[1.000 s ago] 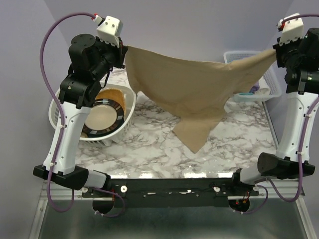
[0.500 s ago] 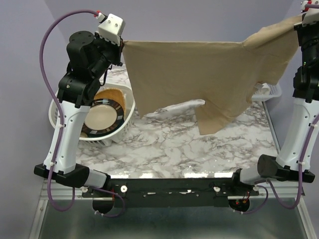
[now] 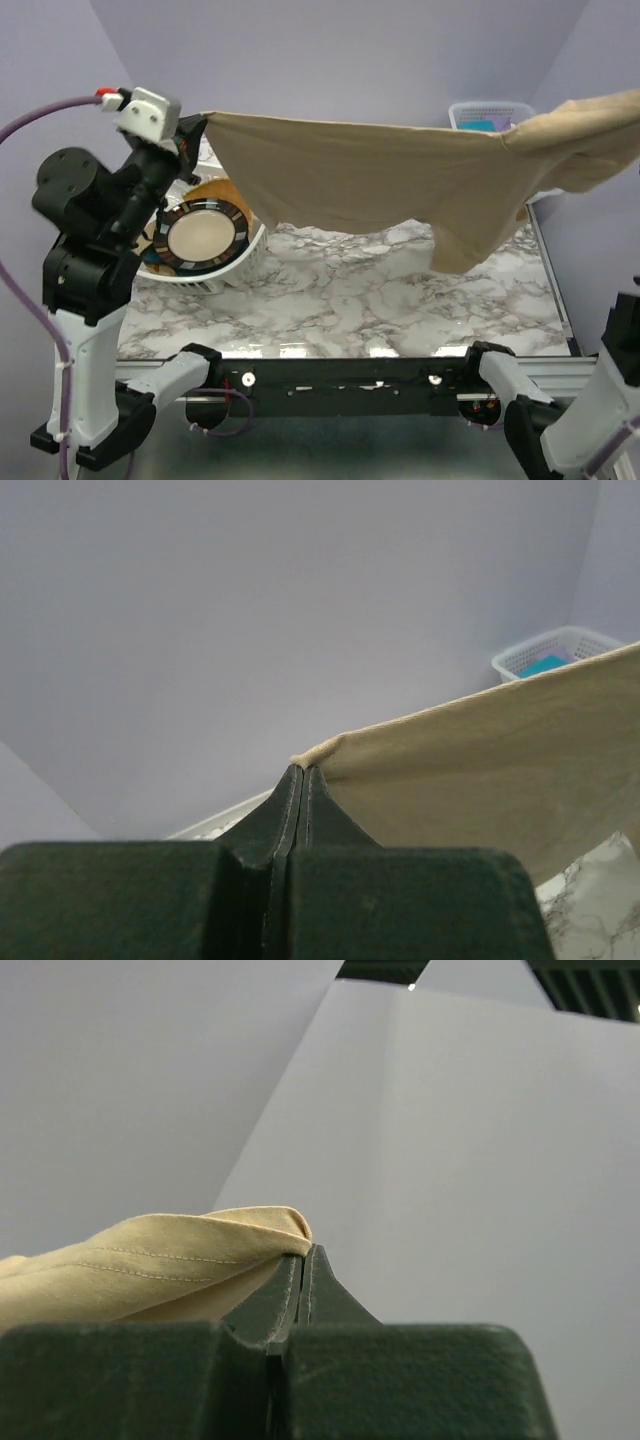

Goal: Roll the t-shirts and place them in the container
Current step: Flatten out the T-shirt at the center of the board.

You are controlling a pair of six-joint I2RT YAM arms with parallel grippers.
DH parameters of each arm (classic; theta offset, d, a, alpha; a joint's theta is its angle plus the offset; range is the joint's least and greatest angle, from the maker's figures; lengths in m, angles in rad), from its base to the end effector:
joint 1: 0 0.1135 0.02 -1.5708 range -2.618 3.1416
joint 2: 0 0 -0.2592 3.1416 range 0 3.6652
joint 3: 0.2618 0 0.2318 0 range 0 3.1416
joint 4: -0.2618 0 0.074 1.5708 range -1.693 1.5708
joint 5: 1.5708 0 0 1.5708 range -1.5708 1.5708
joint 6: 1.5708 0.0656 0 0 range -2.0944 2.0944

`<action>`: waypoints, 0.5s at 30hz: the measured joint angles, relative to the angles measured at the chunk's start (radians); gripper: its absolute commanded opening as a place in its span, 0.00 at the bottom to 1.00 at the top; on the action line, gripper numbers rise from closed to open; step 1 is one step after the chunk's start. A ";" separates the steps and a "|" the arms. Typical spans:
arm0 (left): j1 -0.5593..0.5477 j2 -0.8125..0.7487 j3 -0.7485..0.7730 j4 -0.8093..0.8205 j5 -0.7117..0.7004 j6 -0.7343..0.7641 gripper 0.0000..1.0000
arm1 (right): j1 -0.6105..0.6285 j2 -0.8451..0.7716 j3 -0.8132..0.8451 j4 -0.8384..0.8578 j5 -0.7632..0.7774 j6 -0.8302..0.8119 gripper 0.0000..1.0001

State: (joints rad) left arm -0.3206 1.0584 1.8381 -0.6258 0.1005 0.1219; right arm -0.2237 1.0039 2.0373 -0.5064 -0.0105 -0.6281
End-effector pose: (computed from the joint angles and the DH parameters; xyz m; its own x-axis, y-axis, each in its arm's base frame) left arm 0.1380 -0.0528 0.5608 0.1940 0.0631 -0.9790 0.3869 0.9121 0.1354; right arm 0.0631 -0.0136 0.6254 0.2717 -0.6644 -0.6963 0.4605 0.7250 -0.5121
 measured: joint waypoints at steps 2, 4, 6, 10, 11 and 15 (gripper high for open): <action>0.010 -0.053 -0.007 -0.002 0.014 -0.003 0.00 | 0.000 -0.074 -0.012 -0.009 -0.011 -0.007 0.00; 0.026 -0.100 -0.014 -0.006 0.034 -0.006 0.00 | 0.000 -0.120 -0.018 -0.021 -0.017 -0.011 0.00; 0.040 -0.142 -0.022 -0.008 0.055 -0.011 0.00 | 0.000 -0.173 -0.020 -0.031 -0.025 -0.010 0.00; 0.070 -0.227 -0.043 -0.007 0.106 -0.029 0.00 | 0.000 -0.241 -0.016 -0.060 -0.029 0.010 0.00; 0.075 -0.241 -0.049 -0.006 0.115 -0.033 0.00 | 0.000 -0.248 -0.008 -0.068 -0.029 0.018 0.00; 0.089 -0.283 -0.055 0.004 0.140 -0.047 0.00 | 0.000 -0.257 0.032 -0.071 -0.029 0.053 0.00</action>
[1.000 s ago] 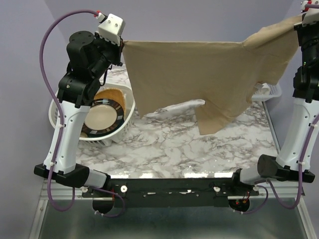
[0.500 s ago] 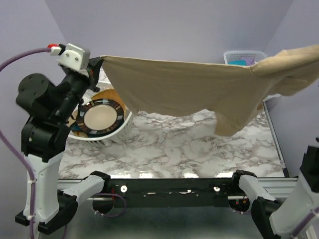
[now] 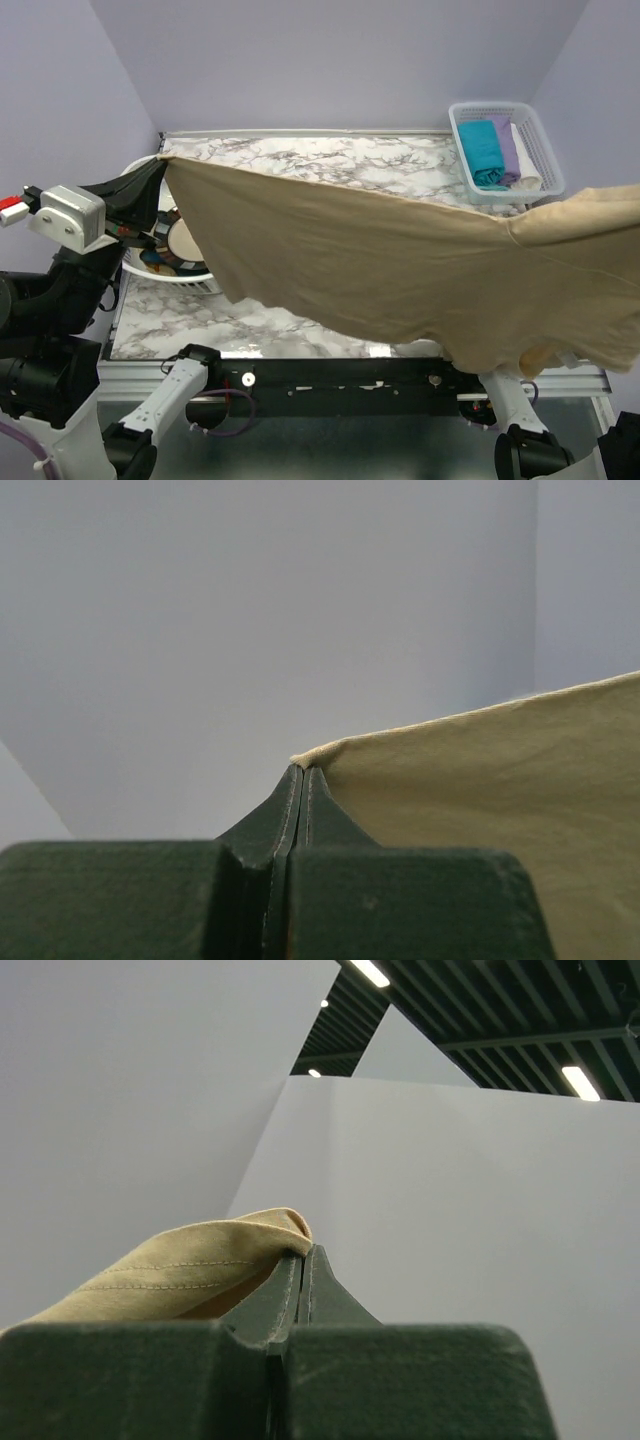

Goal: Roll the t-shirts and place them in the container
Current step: Flatten out the T-shirt at the center of the board.

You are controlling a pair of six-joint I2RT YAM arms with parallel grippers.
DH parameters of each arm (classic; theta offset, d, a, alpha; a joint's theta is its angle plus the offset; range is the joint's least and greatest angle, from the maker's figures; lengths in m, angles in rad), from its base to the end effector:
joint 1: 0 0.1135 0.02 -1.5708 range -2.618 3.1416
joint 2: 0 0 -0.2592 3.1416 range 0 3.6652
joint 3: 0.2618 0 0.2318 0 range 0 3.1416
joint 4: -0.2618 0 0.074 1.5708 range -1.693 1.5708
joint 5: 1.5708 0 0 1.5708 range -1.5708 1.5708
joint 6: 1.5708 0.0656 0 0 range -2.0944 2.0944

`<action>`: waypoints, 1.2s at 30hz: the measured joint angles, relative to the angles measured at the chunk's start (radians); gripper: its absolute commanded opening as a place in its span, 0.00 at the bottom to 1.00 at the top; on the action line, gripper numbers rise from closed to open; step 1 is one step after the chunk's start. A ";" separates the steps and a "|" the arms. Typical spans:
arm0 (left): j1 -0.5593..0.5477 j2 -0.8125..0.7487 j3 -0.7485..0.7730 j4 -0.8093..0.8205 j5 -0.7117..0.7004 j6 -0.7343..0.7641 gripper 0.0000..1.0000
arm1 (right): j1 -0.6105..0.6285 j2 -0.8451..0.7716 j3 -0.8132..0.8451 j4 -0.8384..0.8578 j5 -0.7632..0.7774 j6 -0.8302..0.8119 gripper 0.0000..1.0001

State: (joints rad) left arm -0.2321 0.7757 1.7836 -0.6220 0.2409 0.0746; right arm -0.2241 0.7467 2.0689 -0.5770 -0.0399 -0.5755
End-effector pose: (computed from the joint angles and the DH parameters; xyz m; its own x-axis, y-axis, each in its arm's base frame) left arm 0.0268 -0.0224 0.5682 0.3980 -0.0197 -0.9172 0.4100 0.8982 0.1586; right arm -0.0684 0.0183 0.6160 0.4494 -0.6602 -0.6018 0.5221 0.7407 -0.4227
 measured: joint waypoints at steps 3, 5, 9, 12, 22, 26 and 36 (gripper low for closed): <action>0.003 0.000 0.002 0.023 0.005 -0.002 0.00 | 0.000 0.001 0.023 0.004 0.000 0.029 0.01; 0.003 0.013 0.002 0.045 0.005 -0.002 0.00 | 0.000 0.005 0.032 0.009 0.000 0.047 0.00; 0.003 0.077 0.003 0.093 0.004 0.013 0.00 | 0.000 0.034 0.010 0.037 -0.004 0.074 0.00; 0.003 0.163 -0.023 0.131 0.019 0.035 0.00 | 0.000 0.050 -0.091 0.079 -0.039 0.090 0.00; -0.007 0.447 -0.393 0.194 0.120 0.076 0.00 | 0.000 0.178 -0.746 0.078 -0.260 0.077 0.00; -0.035 0.632 -0.467 0.216 0.138 0.099 0.00 | 0.000 0.267 -0.965 0.074 -0.287 0.038 0.00; -0.051 1.103 -0.245 0.240 0.066 0.177 0.00 | 0.000 0.799 -0.909 0.200 -0.186 -0.028 0.00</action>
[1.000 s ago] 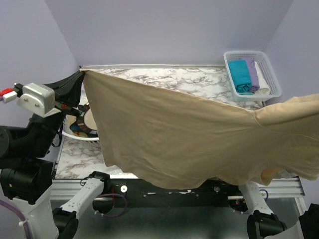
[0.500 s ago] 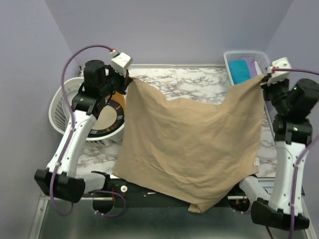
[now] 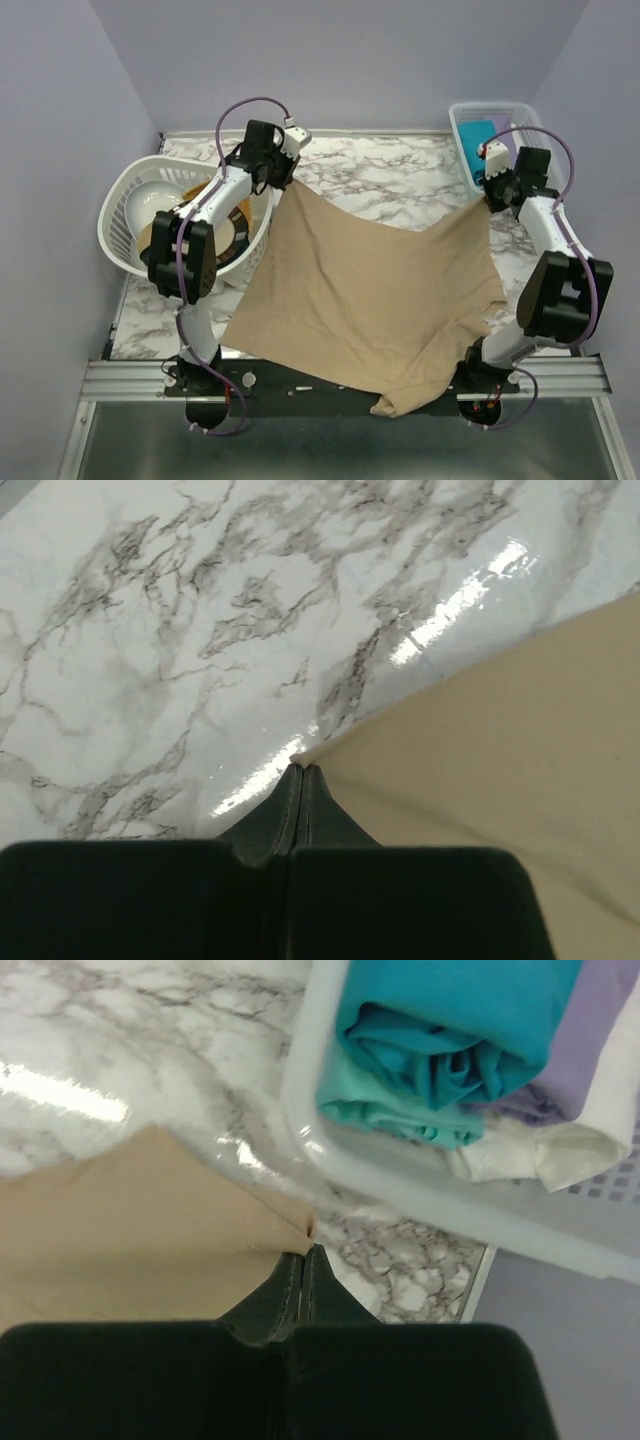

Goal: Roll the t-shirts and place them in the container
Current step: Flatten out the T-shirt at the center of the board, then fold the T-shirt at the center of the board.

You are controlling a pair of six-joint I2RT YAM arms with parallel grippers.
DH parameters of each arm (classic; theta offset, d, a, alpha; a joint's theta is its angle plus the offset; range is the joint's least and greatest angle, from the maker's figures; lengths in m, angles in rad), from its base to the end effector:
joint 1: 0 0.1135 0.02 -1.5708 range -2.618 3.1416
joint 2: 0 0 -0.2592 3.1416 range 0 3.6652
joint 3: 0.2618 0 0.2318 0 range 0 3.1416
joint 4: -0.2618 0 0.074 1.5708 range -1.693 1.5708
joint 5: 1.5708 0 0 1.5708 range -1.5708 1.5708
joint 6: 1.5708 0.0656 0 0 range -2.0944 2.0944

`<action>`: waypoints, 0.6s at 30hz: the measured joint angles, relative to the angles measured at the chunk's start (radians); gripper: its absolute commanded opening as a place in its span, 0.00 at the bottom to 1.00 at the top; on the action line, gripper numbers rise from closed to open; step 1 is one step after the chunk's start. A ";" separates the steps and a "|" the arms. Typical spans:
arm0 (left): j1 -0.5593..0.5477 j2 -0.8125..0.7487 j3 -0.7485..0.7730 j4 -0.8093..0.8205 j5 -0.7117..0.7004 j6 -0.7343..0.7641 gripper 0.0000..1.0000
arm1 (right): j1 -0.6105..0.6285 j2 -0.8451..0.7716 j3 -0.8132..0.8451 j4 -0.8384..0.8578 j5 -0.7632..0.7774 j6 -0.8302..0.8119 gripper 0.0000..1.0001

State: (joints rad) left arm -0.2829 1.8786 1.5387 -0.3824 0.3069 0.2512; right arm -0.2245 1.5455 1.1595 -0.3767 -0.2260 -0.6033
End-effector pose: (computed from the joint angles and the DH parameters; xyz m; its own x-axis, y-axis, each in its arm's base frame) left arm 0.4094 -0.1396 0.2522 -0.4947 0.3906 -0.7764 0.6264 0.7795 -0.0070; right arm 0.3378 -0.0621 0.2486 -0.5881 -0.4329 -0.6832 -0.3335 0.8994 -0.2827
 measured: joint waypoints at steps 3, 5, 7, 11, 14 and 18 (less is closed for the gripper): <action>0.013 0.055 0.064 -0.005 -0.029 0.016 0.00 | 0.000 0.064 0.061 0.018 0.027 -0.018 0.00; 0.017 0.083 0.098 -0.007 -0.037 0.023 0.00 | 0.000 0.084 0.092 0.039 0.043 -0.027 0.00; 0.019 0.105 0.127 -0.005 -0.038 0.029 0.00 | 0.000 0.087 0.099 0.059 0.064 -0.035 0.00; 0.021 0.148 0.175 0.000 -0.038 0.030 0.00 | 0.000 0.087 0.099 0.082 0.109 -0.055 0.00; 0.021 0.180 0.212 0.002 -0.038 0.030 0.00 | 0.000 0.087 0.100 0.087 0.137 -0.068 0.00; 0.021 0.215 0.257 0.011 -0.036 0.030 0.00 | 0.000 0.087 0.103 0.085 0.156 -0.079 0.00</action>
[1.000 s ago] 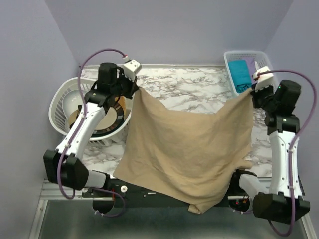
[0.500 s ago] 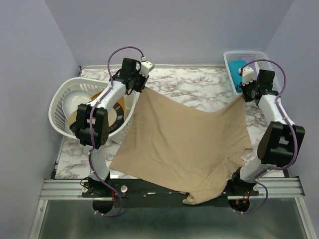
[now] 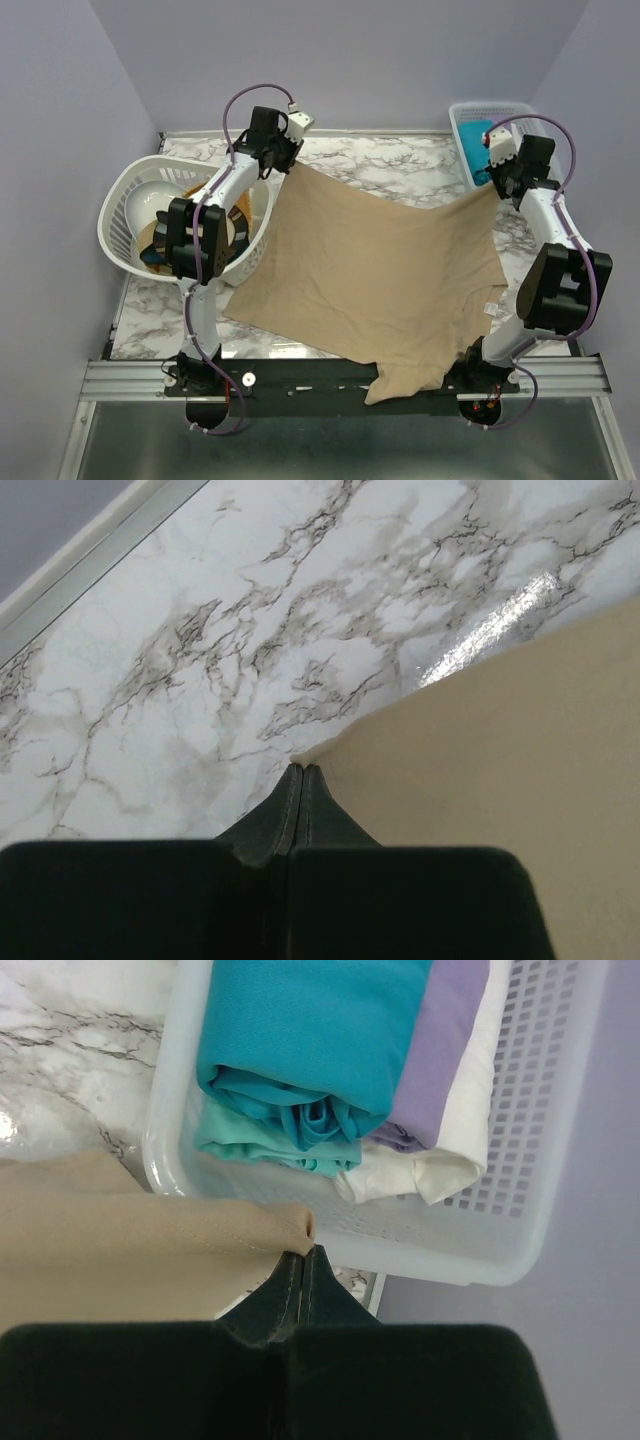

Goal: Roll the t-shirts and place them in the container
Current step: Fold the T-shirt at the center of the board.

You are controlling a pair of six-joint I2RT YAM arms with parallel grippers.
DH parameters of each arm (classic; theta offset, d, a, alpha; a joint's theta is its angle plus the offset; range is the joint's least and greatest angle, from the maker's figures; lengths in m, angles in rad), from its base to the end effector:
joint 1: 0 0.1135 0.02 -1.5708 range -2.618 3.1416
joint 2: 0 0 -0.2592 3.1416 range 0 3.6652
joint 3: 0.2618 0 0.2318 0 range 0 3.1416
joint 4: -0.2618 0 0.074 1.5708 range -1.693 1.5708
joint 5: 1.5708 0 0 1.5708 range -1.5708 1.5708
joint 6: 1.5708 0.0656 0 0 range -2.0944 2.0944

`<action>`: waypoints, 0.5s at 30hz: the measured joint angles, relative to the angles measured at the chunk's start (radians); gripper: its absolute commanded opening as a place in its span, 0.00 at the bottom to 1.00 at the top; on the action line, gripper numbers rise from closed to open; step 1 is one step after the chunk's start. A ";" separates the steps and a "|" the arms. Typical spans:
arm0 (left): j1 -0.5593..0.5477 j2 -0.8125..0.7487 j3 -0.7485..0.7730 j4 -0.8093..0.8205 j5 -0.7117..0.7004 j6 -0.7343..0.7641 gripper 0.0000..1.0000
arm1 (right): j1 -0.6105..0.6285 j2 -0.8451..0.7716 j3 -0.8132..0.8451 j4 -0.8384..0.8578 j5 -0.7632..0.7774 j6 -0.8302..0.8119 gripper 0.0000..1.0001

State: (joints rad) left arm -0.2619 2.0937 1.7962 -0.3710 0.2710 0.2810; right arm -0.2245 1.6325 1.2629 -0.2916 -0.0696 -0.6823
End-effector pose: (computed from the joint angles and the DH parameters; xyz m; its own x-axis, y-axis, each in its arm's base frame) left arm 0.4676 -0.1435 0.2447 -0.4497 0.3972 -0.8000 0.6007 0.7974 0.0582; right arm 0.3681 -0.0794 0.2616 -0.5709 -0.5149 -0.6395 -0.2467 0.8505 -0.4645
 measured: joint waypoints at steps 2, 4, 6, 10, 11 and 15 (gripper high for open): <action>0.000 0.010 0.017 0.007 0.003 0.000 0.00 | 0.000 0.000 0.006 0.000 0.013 0.000 0.00; 0.000 0.018 0.040 0.010 0.008 0.000 0.00 | 0.000 0.000 0.009 0.003 0.029 0.000 0.00; 0.000 0.036 0.084 0.010 0.013 0.000 0.00 | 0.000 0.000 0.012 0.004 0.052 -0.001 0.00; 0.000 0.072 0.161 0.012 0.019 0.000 0.00 | 0.000 0.002 0.028 0.004 0.081 -0.008 0.00; 0.000 0.075 0.166 0.013 0.019 0.000 0.00 | 0.000 0.002 0.038 0.005 0.085 -0.010 0.00; 0.000 0.077 0.167 0.012 0.029 -0.001 0.00 | 0.000 0.002 0.056 0.005 0.088 -0.013 0.00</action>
State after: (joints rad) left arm -0.2619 2.1708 1.9636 -0.3592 0.2996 0.2802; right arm -0.2245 1.6341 1.3190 -0.2871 0.0185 -0.6949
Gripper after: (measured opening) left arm 0.005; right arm 0.011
